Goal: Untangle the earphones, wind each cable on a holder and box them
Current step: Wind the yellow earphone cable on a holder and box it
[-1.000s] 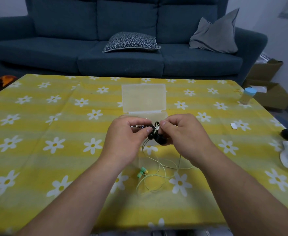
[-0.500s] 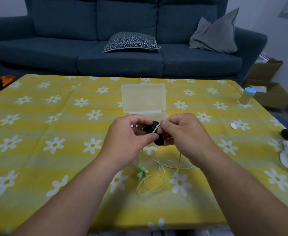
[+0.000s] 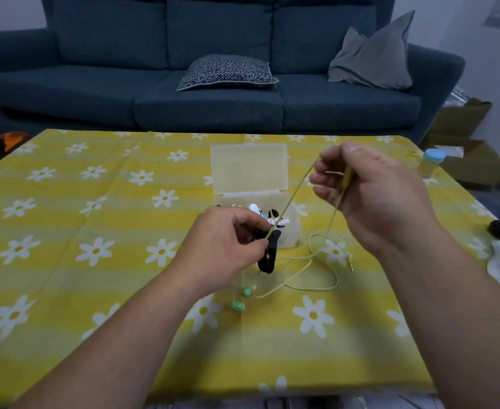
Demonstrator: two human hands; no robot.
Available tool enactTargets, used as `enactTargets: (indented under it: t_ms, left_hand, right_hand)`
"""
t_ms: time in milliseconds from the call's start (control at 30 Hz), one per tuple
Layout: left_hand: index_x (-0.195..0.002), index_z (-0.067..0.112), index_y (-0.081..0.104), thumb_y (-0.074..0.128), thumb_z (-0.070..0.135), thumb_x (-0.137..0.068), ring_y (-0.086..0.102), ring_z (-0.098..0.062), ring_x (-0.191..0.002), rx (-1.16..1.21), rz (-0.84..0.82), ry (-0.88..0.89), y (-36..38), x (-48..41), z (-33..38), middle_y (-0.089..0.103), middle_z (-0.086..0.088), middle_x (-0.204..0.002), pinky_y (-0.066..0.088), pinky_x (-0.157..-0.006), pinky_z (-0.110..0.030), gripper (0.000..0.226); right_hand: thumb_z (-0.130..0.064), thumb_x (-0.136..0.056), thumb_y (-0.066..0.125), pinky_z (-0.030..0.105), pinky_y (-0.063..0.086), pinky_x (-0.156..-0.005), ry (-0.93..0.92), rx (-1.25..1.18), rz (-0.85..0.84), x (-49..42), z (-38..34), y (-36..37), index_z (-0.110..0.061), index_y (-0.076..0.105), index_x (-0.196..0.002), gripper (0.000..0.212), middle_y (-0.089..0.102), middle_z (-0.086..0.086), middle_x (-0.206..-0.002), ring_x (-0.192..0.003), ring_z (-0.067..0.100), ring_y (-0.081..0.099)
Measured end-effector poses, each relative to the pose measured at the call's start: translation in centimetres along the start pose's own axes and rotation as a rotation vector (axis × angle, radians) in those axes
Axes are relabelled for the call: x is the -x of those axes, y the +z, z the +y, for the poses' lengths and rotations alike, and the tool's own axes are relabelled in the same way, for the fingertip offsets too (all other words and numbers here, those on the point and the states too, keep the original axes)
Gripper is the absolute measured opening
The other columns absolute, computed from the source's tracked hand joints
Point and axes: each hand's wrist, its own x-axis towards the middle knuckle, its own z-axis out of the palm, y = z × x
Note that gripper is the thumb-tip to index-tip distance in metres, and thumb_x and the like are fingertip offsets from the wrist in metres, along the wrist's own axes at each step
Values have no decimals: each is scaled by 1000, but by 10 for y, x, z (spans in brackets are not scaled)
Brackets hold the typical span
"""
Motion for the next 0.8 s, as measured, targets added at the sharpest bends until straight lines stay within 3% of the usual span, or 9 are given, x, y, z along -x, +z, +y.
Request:
enactTargets:
  t_ms: [267, 400, 500, 633, 800]
  left_hand:
    - [-90, 28, 76, 76, 11, -79, 72, -21, -83, -9, -98, -32, -5, -1, -9, 76, 0, -83, 57, -83, -45, 21]
    - [-90, 29, 75, 72, 12, -80, 69, -25, -80, -84, -167, -49, -8, 0, -11, 74, -2, -81, 57, -79, -45, 20]
    - [-88, 28, 76, 71, 12, -80, 69, -17, -78, -134, -221, -49, -12, 2, -11, 74, 6, -79, 56, -75, -37, 18]
    - [-92, 26, 76, 70, 11, -84, 71, -14, -81, -128, -240, -72, -17, 1, -12, 75, 7, -82, 57, -81, -40, 19]
    - [-93, 23, 76, 70, 6, -84, 72, -15, -82, -108, -267, -88, -22, 2, -12, 76, 4, -84, 58, -82, -36, 20]
  right_hand:
    - [-21, -104, 43, 32, 56, -78, -135, -247, 109, -11, -19, -25, -6, 66, -89, 32, 72, 13, -96, -95, 27, 72]
    - [-21, -104, 41, 31, 57, -82, -162, -327, 144, -13, -25, -33, -7, 65, -87, 33, 72, 10, -96, -102, 25, 72]
    - [-21, -104, 43, 32, 57, -83, -189, -357, 197, -20, -27, -44, -8, 65, -86, 30, 70, 11, -96, -103, 25, 72]
    - [-23, -103, 45, 31, 57, -82, -203, -363, 277, -26, -28, -60, -11, 66, -82, 31, 71, 8, -91, -103, 23, 72]
    - [-23, -99, 51, 28, 59, -75, -119, -217, 419, -31, -22, -69, -15, 66, -79, 27, 68, 4, -84, -79, 15, 71]
